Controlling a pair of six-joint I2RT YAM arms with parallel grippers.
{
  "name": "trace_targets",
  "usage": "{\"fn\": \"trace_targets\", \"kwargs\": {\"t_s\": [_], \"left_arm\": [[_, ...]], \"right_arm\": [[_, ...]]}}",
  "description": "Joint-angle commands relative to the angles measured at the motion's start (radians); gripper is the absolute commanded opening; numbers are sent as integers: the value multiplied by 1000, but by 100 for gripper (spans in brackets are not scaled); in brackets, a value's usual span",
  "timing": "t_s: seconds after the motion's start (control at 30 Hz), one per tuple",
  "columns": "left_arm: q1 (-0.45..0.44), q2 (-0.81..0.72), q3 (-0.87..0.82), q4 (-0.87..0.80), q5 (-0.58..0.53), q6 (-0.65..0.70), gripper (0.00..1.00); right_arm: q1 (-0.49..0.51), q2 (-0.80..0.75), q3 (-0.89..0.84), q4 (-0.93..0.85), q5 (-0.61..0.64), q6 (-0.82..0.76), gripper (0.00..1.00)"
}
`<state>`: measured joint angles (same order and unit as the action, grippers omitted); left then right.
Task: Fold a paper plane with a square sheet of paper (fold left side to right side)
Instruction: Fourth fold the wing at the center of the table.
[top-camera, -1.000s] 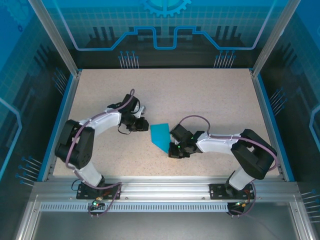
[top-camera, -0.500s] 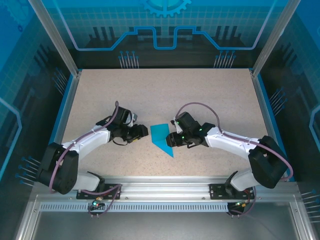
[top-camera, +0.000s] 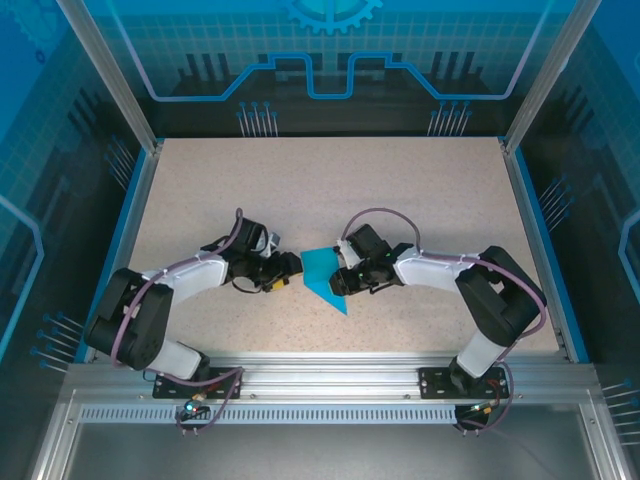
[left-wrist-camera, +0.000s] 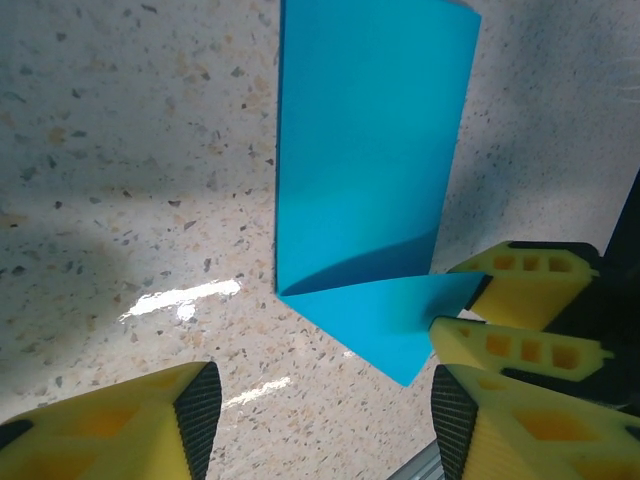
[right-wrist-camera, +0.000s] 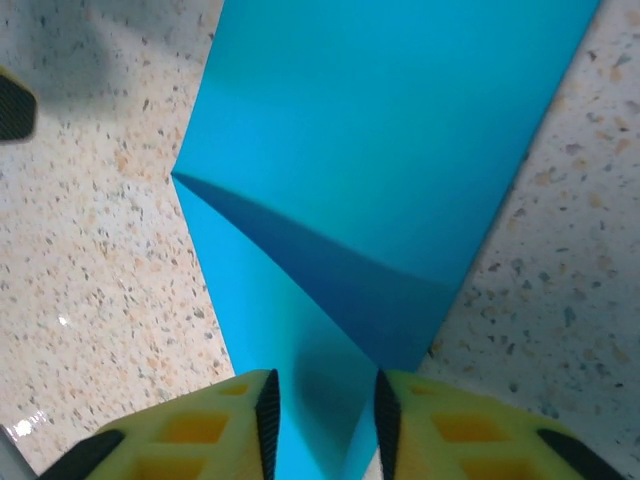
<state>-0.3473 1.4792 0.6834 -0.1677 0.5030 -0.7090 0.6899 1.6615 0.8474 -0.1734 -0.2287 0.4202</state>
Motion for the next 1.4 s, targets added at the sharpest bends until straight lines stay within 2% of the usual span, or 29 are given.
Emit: {"fn": "trace_targets", "kwargs": {"t_s": [0.0,0.07,0.13,0.53,0.7,0.83,0.87,1.0,1.13,1.23,1.37], "left_arm": [[-11,24,10,16,39,-9,62],[-16,37,18,16,44,-5,62],[-24,55,29,17,50,-3,63],[-100,157,104,52,57,-15,60],[-114,199,134,82,65,-30,48],[-123,193,152,91,62,-37,36],[-123,186,155,85,61,-35,34],[-125,163,170,51,49,-25,32],[-124,144,182,29,36,-26,32],[-125,138,192,17,31,-32,32],[-125,141,210,8,29,-44,25]], "right_arm": [[-22,1,17,31,-27,-3,25],[-28,-4,13,21,-24,-2,16],[-32,-11,10,13,-18,-1,13],[-44,-44,-30,1,-1,5,12],[-48,-53,-43,8,-7,9,14],[-50,-70,-37,-24,38,10,22],[-47,-88,-38,-38,66,11,26],[-33,-186,-48,-102,188,-4,43],[50,-260,-42,-180,338,-28,52],[145,-273,-48,-176,417,-8,54],[262,-237,-60,-125,509,40,57]]}}
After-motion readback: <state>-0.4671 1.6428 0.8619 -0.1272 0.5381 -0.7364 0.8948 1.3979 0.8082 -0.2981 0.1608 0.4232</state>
